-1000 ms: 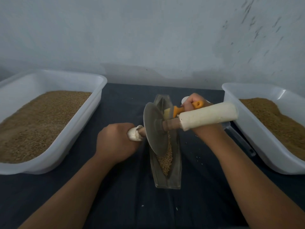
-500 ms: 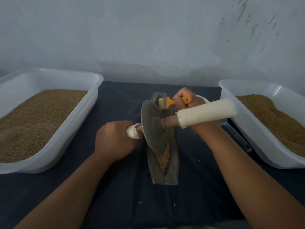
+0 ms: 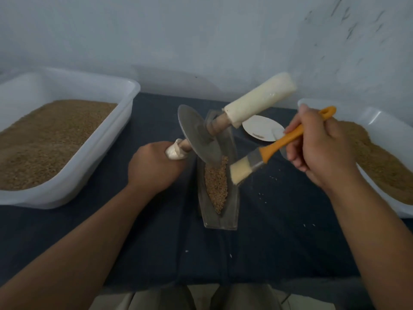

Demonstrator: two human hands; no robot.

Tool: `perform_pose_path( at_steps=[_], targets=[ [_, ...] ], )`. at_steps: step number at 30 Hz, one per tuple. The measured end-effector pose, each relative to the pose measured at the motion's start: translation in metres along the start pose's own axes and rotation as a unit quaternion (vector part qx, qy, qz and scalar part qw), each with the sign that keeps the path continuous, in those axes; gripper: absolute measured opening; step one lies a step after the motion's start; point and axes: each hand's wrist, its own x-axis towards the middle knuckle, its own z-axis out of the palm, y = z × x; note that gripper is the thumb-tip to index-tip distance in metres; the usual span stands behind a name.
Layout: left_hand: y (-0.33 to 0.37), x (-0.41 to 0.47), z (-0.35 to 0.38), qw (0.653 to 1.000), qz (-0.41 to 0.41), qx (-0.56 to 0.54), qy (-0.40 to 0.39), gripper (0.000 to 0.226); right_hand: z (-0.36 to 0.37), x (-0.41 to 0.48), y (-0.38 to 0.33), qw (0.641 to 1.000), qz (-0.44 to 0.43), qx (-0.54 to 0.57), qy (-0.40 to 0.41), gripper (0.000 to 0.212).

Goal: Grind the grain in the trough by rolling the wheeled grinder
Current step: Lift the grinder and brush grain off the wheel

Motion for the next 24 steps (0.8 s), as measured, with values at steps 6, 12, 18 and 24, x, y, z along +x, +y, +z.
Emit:
perform_pose_path(
  at_steps=[6, 12, 18, 24],
  targets=[
    [0.003, 0.001, -0.003, 1.000, -0.014, 0.001, 0.013, 0.029, 0.035, -0.010, 0.009, 0.983, -0.012, -0.100, -0.152, 0.043],
    [0.001, 0.002, -0.002, 1.000, -0.008, 0.002, 0.009, 0.031, 0.035, 0.010, -0.005, 0.989, -0.048, -0.090, -0.110, 0.039],
    [-0.002, 0.005, 0.002, 1.000, -0.001, 0.012, 0.016, 0.034, 0.044, 0.005, 0.003, 0.958, -0.075, -0.199, -0.190, 0.041],
    [-0.003, 0.005, 0.002, 1.000, -0.012, 0.018, 0.009, 0.037, 0.042, 0.011, -0.007, 0.974, -0.040, -0.128, -0.180, 0.040]
  ],
)
